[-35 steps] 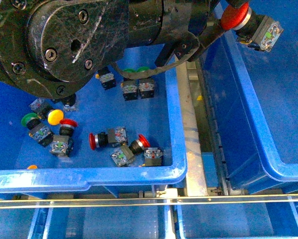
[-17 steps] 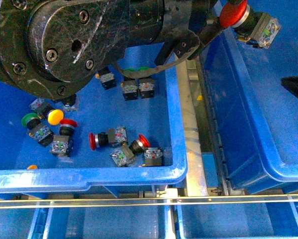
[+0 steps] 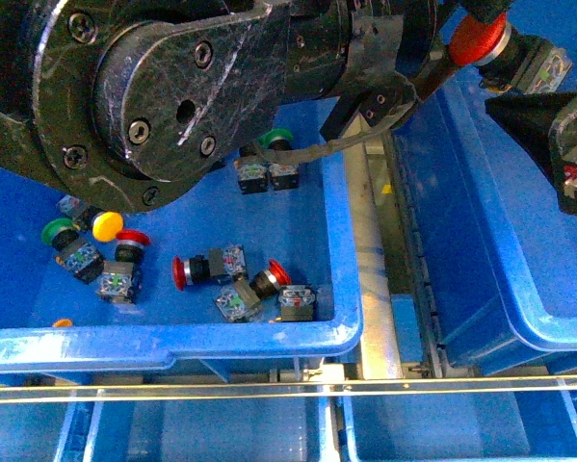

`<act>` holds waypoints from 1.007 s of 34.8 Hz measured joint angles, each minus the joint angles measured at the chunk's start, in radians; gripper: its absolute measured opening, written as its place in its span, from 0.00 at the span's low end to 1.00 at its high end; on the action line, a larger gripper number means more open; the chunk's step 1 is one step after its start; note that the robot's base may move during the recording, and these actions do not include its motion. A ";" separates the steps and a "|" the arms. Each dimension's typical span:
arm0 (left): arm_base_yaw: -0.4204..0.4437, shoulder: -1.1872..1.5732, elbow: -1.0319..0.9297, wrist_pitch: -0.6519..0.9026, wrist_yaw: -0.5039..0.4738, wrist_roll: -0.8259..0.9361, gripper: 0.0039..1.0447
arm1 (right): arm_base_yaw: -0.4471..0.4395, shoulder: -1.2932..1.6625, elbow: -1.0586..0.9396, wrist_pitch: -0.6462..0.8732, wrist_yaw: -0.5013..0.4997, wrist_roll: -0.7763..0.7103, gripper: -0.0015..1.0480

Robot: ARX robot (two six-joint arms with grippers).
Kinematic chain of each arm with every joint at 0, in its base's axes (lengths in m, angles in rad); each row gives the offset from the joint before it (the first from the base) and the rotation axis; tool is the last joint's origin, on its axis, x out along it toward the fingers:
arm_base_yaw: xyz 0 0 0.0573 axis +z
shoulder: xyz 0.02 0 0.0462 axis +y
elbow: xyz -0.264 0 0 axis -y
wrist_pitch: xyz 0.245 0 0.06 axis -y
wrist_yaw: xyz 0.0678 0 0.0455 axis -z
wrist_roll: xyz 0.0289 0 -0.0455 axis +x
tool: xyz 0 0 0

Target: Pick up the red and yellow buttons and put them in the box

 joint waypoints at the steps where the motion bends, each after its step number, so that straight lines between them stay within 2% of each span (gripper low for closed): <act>1: 0.000 0.000 0.000 0.000 0.000 0.000 0.33 | 0.000 0.007 0.005 0.007 0.000 0.000 0.93; 6: 0.000 0.000 0.000 0.000 -0.001 0.000 0.33 | 0.000 0.027 0.016 0.008 -0.006 -0.010 0.93; 12: 0.000 0.000 0.000 -0.001 -0.006 0.000 0.33 | 0.003 0.067 0.017 0.013 -0.021 -0.092 0.93; 35: -0.001 0.000 -0.002 -0.001 -0.008 0.001 0.33 | 0.003 0.153 0.038 0.135 -0.009 -0.254 0.93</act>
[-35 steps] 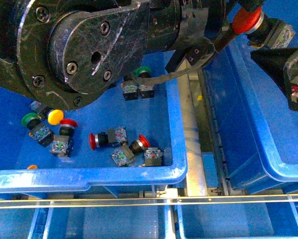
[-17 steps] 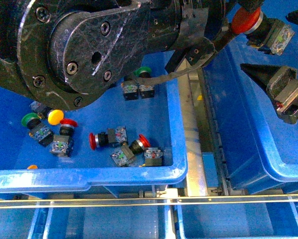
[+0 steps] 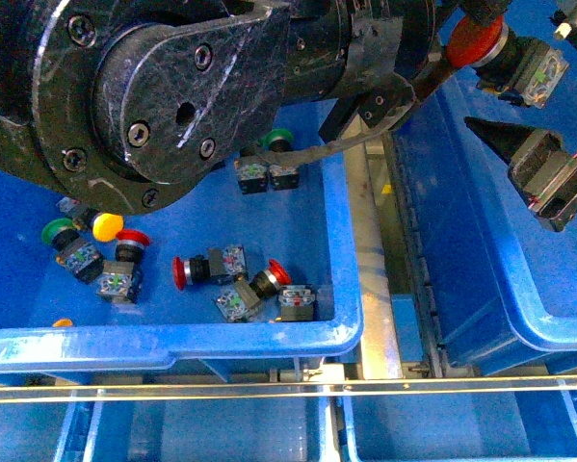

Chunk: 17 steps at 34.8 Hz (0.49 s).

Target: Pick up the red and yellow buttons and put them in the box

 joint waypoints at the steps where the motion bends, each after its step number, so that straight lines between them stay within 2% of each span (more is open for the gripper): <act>1: 0.000 0.000 -0.001 0.000 0.000 0.000 0.33 | 0.000 0.002 0.002 0.002 0.003 -0.002 0.93; 4: 0.000 0.000 -0.002 0.000 0.000 0.000 0.33 | -0.002 0.008 0.007 0.007 0.008 -0.002 0.93; 11: 0.000 0.000 -0.002 0.000 0.000 0.000 0.33 | -0.005 0.021 0.014 0.011 0.014 -0.023 0.83; 14: 0.000 0.000 -0.003 0.000 0.000 0.000 0.33 | -0.005 0.026 0.014 0.010 0.014 -0.032 0.81; 17: 0.000 0.000 -0.003 0.000 0.000 0.000 0.33 | -0.007 0.029 0.014 0.010 0.014 -0.043 0.72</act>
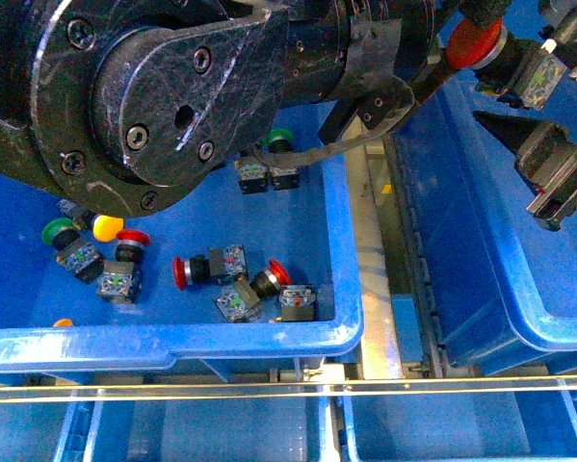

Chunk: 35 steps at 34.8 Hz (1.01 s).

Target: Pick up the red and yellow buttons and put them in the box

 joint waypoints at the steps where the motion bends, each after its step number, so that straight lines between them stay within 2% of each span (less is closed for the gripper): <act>1: 0.000 0.000 0.000 0.000 0.000 0.000 0.33 | -0.001 0.001 0.000 0.000 0.000 -0.001 0.69; 11: 0.000 0.000 0.000 0.000 0.000 0.001 0.33 | -0.012 0.008 0.000 -0.006 0.004 -0.014 0.35; 26: 0.000 0.000 0.000 -0.009 -0.006 0.002 0.33 | -0.016 0.010 -0.004 0.007 -0.005 -0.019 0.33; 35: 0.000 0.000 0.000 -0.014 -0.014 0.010 0.78 | -0.018 0.010 -0.020 -0.003 -0.011 -0.019 0.33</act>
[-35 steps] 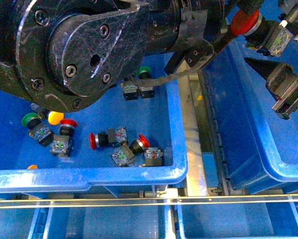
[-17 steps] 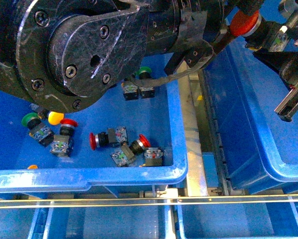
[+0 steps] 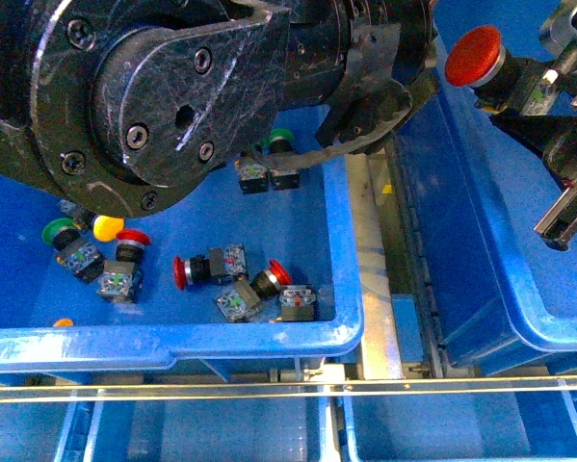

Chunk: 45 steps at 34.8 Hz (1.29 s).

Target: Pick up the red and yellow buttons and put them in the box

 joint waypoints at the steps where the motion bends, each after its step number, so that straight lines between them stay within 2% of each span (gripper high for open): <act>1: 0.000 0.000 0.000 0.000 0.000 0.001 0.84 | 0.000 0.000 0.000 0.000 0.000 0.000 0.33; 3: 0.000 0.000 0.001 0.000 -0.001 0.002 0.94 | 0.001 0.000 0.000 0.000 0.000 -0.001 0.33; 4: 0.000 0.000 0.003 0.000 -0.002 0.003 0.94 | 0.002 0.000 0.000 -0.001 0.001 -0.002 0.33; 15: 0.013 -0.006 0.004 0.010 -0.005 0.005 0.93 | -0.043 -0.001 -0.019 -0.009 0.008 -0.003 0.33; 36: 0.115 -0.124 -0.207 0.051 -0.013 0.062 0.93 | -0.183 -0.097 -0.057 -0.040 0.040 0.049 0.33; 45: 0.161 -0.244 -0.338 -0.028 -0.121 0.179 0.93 | -0.222 -0.148 -0.063 -0.058 0.071 0.140 0.33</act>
